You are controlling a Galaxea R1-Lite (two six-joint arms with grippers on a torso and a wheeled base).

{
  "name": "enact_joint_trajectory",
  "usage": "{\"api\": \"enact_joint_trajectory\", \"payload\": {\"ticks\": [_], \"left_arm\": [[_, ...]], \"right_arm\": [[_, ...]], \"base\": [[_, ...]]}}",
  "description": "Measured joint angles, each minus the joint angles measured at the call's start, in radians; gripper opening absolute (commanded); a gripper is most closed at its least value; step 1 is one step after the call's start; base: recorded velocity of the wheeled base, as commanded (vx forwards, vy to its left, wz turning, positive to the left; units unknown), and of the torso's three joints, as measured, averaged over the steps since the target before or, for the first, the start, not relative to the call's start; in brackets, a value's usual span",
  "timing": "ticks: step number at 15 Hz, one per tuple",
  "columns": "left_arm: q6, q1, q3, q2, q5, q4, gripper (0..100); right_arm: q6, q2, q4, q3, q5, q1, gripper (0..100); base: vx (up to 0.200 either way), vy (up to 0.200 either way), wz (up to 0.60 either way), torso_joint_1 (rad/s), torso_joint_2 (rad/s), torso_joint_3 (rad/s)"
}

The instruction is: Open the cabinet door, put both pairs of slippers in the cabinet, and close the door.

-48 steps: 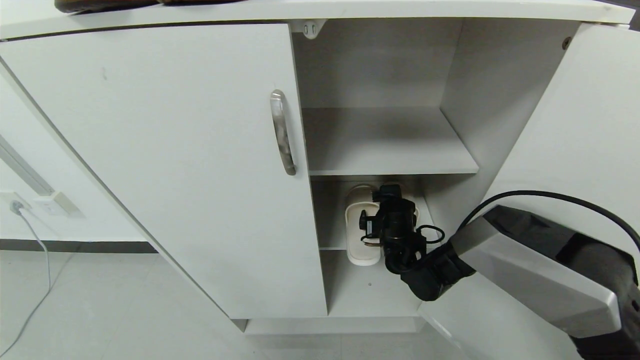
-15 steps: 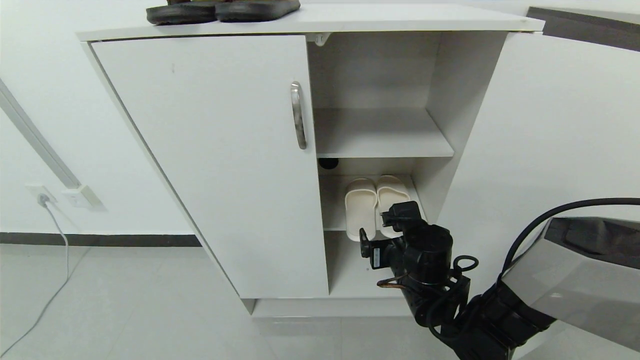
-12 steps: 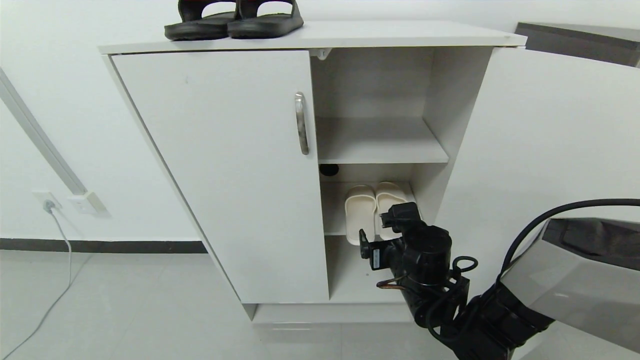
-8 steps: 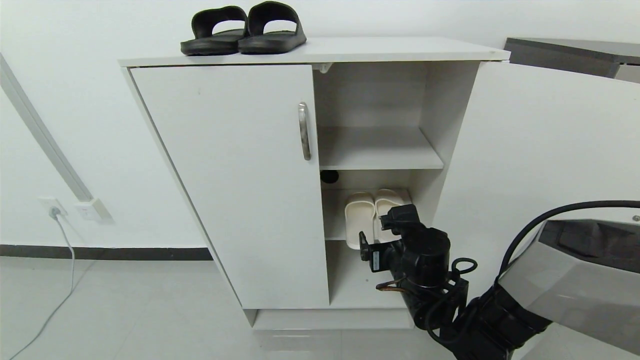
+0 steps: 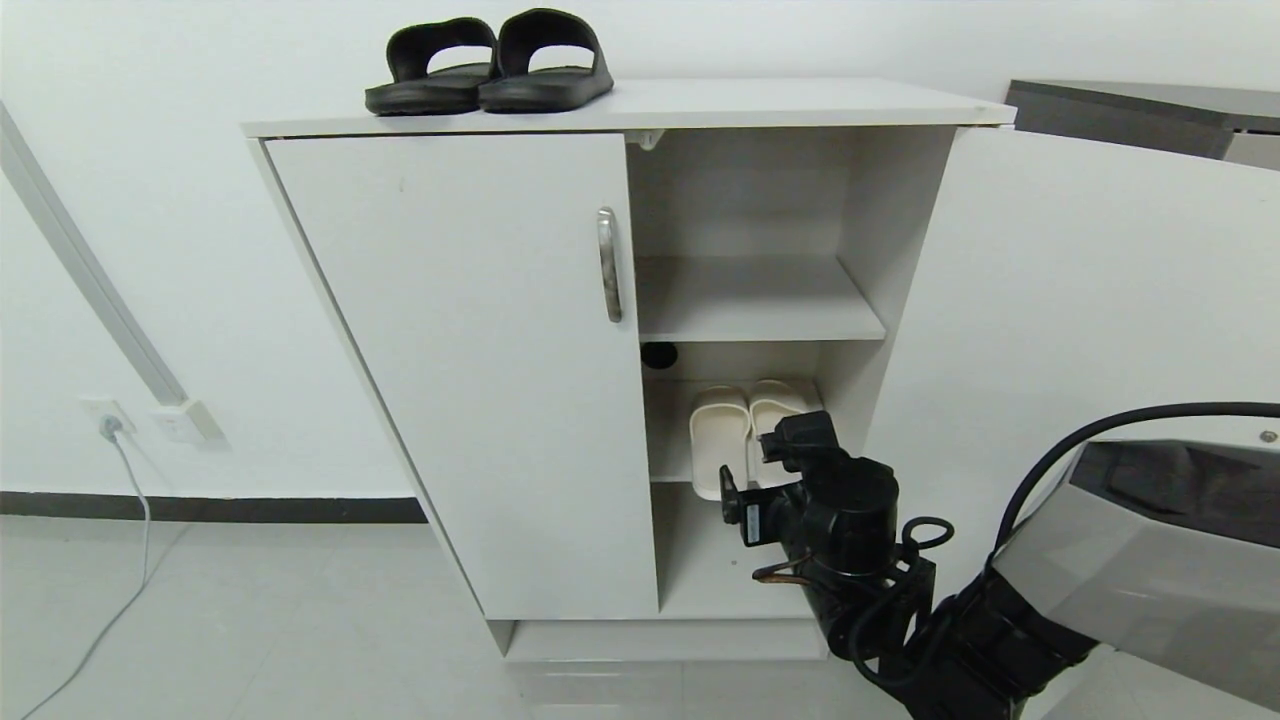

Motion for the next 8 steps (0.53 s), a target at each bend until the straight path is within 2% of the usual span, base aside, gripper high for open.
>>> {"api": "enact_joint_trajectory", "payload": {"ticks": [8], "left_arm": [[-0.001, 0.0, 0.0, 0.0, 0.0, 0.0, 0]], "right_arm": [[-0.001, 0.003, 0.0, 0.0, 0.001, -0.002, 100]], "base": [[0.0, 0.2, 0.0, 0.004, 0.0, 0.005]]}}
